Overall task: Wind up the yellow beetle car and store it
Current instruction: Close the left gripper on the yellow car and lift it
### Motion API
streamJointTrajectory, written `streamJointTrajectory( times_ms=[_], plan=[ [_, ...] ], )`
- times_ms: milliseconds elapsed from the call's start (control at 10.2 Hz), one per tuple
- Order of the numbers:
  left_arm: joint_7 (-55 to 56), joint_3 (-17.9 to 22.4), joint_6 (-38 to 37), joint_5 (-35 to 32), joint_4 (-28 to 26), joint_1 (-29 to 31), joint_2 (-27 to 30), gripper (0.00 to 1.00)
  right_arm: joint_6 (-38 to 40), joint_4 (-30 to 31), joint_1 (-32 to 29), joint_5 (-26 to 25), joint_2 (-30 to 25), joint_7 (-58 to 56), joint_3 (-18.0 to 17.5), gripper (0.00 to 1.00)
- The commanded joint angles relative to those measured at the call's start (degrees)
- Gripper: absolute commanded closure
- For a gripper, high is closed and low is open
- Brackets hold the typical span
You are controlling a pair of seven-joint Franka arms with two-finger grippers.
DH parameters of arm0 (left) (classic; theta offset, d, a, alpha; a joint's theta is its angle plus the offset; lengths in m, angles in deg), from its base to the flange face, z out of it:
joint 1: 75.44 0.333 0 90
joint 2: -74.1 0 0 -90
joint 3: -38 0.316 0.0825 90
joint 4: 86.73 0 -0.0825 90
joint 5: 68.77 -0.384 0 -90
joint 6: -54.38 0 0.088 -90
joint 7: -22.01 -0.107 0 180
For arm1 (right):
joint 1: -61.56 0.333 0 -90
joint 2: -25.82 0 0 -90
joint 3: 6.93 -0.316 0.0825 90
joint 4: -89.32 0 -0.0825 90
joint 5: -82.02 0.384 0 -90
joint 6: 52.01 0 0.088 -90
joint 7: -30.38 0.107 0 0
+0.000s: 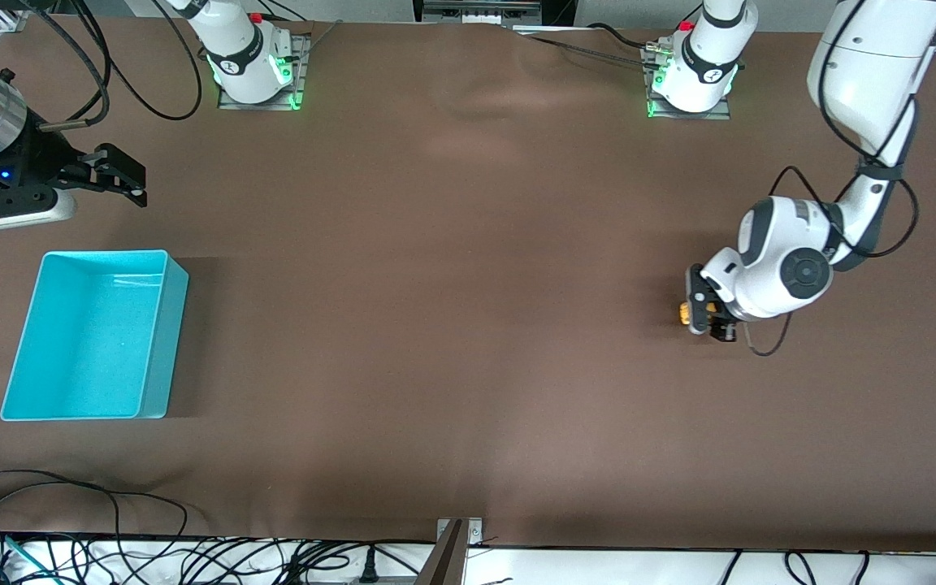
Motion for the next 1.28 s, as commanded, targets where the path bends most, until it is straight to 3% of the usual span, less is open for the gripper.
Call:
streamJointTrajectory(
  times_ms=[0,295,983,1179],
  plan=[
    [-6.05,0.17,1.75,-2.1,1.84,5.57,-5.91,1.0,0.52,-0.8,0.05,-0.61,-0.01,-0.21,-0.07,0.0],
    [-12.39,0.35,1.75,-2.19,2.36,9.98,-6.26,1.0,0.43,-0.8,-0.04,-0.34,-0.01,-0.04,0.02,0.0],
    [-15.13,0.35,1.31,-3.15,3.95,11.13,-6.18,1.0,0.52,-0.8,-0.04,-0.52,-0.01,-0.04,0.11,0.0],
    [-14.87,0.09,0.7,-2.8,4.03,12.0,-5.3,0.01,0.87,-0.8,-0.04,-0.61,-0.01,-0.21,0.11,0.0]
  ],
)
